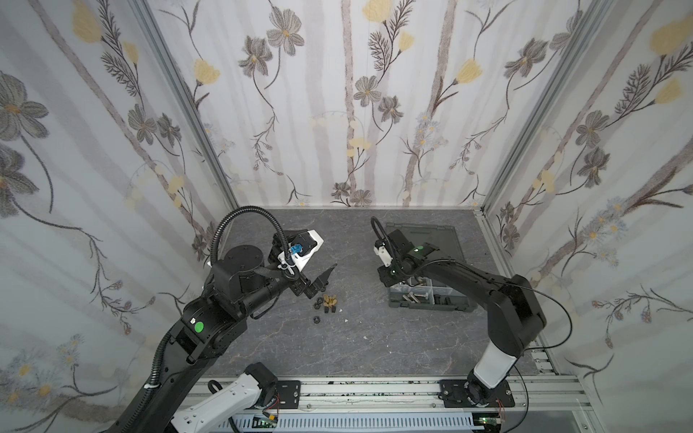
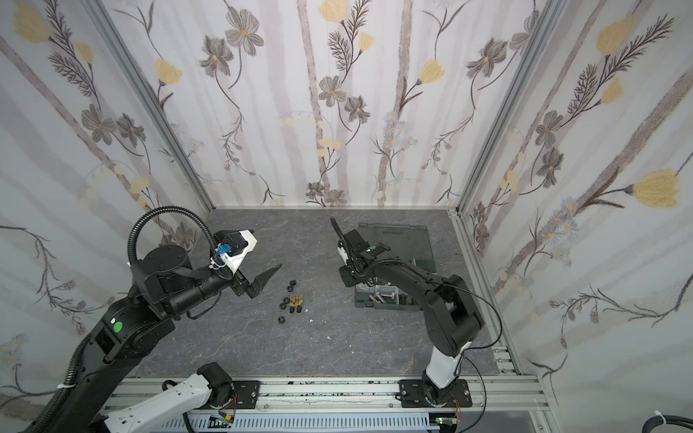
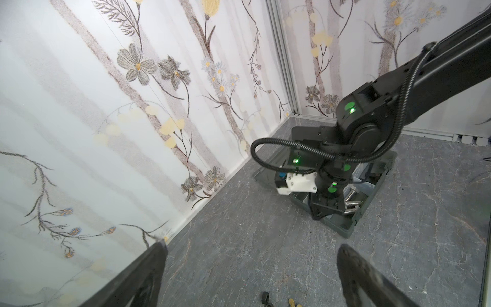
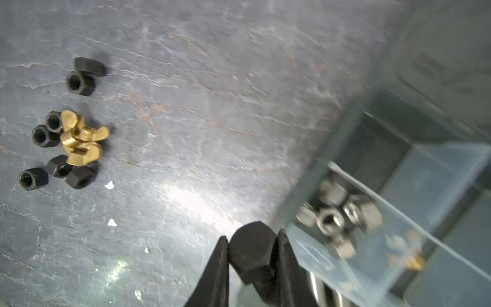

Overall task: Sort the screws and nuts into containers
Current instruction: Place the screw into the container.

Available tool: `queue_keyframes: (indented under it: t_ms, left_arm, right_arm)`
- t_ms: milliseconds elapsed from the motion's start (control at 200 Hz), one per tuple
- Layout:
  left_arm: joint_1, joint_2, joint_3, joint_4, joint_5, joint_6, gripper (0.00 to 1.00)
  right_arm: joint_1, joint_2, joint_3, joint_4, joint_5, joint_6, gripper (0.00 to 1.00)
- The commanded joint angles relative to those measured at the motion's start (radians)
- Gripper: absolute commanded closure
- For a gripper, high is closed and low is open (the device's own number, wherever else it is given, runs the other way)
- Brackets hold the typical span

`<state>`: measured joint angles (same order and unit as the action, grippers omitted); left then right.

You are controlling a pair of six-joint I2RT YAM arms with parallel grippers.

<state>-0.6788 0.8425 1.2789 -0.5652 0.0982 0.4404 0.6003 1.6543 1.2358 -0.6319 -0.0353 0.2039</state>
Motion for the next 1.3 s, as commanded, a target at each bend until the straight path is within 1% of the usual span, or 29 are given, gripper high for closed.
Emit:
queue_keyframes:
  t_ms: [0, 125, 225, 320, 340, 445, 610, 924, 1144, 1294]
  left_arm:
    - [0.0, 0.007, 0.008, 0.011, 0.003, 0.003, 0.0]
    - [0.001, 0.008, 0.008, 0.021, 0.005, 0.001, 0.0]
    - [0.0, 0.01, 0.008, 0.021, 0.008, 0.001, 0.0]
    - [0.0, 0.015, 0.008, 0.011, 0.009, 0.005, 0.0]
    - [0.001, 0.014, 0.037, 0.01, 0.009, 0.005, 0.0]
    - [0.0, 0.008, 0.037, 0.008, 0.011, 0.002, 0.0]
    - [0.0, 0.007, 0.039, 0.004, 0.006, 0.002, 0.0]
    - [0.001, 0.025, 0.05, -0.002, 0.017, 0.0, 0.0]
    - [0.0, 0.018, 0.035, 0.008, 0.021, -0.003, 0.0]
    - [0.001, 0.011, 0.036, 0.004, 0.02, -0.003, 0.0]
  right_arm:
    - [-0.067, -0.154, -0.111, -0.004, 0.032, 0.149, 0.87]
    - [-0.171, -0.319, -0.246, -0.012, 0.098, 0.268, 0.85]
    - [-0.255, -0.42, -0.334, -0.007, 0.118, 0.314, 0.85]
    - [-0.327, -0.456, -0.378, -0.006, 0.112, 0.321, 0.84]
    - [-0.34, -0.457, -0.384, -0.004, 0.111, 0.319, 0.84]
    - [-0.382, -0.448, -0.41, 0.029, 0.094, 0.313, 0.84]
    - [-0.395, -0.396, -0.44, 0.063, 0.072, 0.304, 0.84]
    - [-0.402, -0.37, -0.463, 0.115, 0.08, 0.291, 0.82]
    - [-0.404, -0.345, -0.466, 0.137, 0.078, 0.269, 0.78]
    - [-0.404, -0.327, -0.456, 0.138, 0.076, 0.256, 0.72]
